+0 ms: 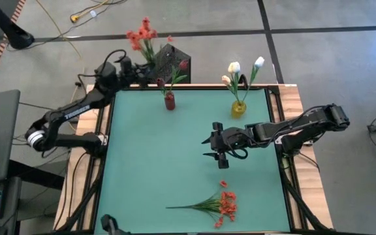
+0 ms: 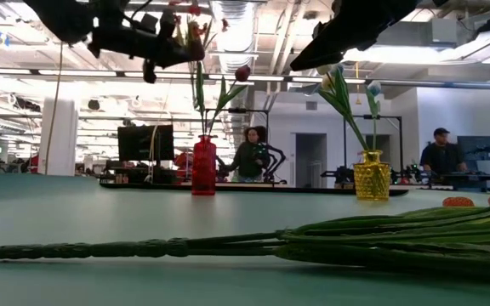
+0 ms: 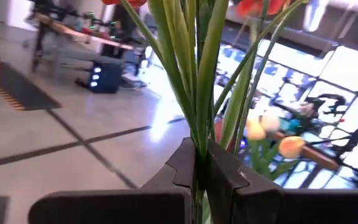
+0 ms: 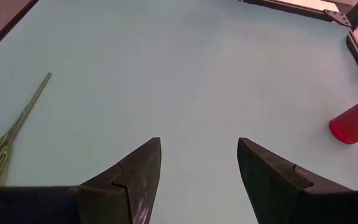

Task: Sort flowers into vase by color
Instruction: Put the top orange flowers into the red vase

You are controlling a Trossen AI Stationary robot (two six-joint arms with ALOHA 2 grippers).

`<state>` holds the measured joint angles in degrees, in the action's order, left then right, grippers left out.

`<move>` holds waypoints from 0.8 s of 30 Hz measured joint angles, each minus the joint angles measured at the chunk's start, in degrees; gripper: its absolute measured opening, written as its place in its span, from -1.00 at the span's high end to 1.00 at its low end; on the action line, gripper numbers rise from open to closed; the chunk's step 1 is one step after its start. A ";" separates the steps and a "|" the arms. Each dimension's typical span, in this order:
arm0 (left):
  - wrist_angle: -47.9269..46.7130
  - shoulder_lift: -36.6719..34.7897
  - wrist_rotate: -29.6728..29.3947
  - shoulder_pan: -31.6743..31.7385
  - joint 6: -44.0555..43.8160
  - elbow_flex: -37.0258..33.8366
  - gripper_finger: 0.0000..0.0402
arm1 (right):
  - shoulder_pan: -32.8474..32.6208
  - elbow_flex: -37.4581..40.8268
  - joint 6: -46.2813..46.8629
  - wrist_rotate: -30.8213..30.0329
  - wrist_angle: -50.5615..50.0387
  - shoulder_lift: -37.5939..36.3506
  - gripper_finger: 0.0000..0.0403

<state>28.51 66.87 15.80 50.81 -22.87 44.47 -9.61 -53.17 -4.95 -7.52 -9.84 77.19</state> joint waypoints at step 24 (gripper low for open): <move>5.89 8.15 -0.04 -0.93 6.21 0.00 0.98 | 0.00 0.00 -0.20 0.01 -0.55 0.00 -0.19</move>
<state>34.39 75.02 15.76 49.89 -16.67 44.47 -9.61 -53.17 -5.15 -7.52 -10.39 77.19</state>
